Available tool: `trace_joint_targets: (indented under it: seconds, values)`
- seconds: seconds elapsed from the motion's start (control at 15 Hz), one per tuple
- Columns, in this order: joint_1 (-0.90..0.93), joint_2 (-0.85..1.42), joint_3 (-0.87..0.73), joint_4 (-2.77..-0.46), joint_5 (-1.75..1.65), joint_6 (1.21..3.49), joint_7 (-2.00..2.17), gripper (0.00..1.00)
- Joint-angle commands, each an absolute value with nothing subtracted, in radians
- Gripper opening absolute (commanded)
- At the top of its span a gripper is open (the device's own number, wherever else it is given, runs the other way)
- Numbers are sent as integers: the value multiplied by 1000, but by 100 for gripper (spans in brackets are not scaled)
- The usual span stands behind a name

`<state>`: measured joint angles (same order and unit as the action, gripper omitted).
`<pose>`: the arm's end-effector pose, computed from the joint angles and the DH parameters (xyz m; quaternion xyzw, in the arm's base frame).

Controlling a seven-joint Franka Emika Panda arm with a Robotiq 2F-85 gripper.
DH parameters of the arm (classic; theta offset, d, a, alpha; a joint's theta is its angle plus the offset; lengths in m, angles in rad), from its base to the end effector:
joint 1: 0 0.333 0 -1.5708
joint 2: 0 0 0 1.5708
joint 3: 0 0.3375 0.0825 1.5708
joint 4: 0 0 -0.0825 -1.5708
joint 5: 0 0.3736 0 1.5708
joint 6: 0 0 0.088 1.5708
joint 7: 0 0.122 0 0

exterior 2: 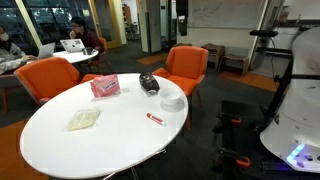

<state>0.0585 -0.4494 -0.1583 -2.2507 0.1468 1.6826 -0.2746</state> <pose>0.3833 -0.0300 0.5362 -0.9889 -0.0838 0.0420 0.1157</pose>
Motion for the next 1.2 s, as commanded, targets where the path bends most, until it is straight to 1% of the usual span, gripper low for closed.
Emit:
trace_joint_targets:
  seconds: [0.0, 0.27, 0.4, 0.6, 0.87, 1.13]
  values:
    - [33, -447, -138, -2248, 155, 1678, -283, 100]
    - [33, -447, -138, -2248, 155, 1678, -283, 100]
    - [24, -442, -133, -2277, 177, 1756, -251, 100]
    - [8, -407, -122, -2357, 171, 1956, -217, 100]
    - [-2, -263, -131, -2446, 205, 2159, -181, 100]
    - [-16, -38, -128, -2450, 289, 2378, -143, 100]
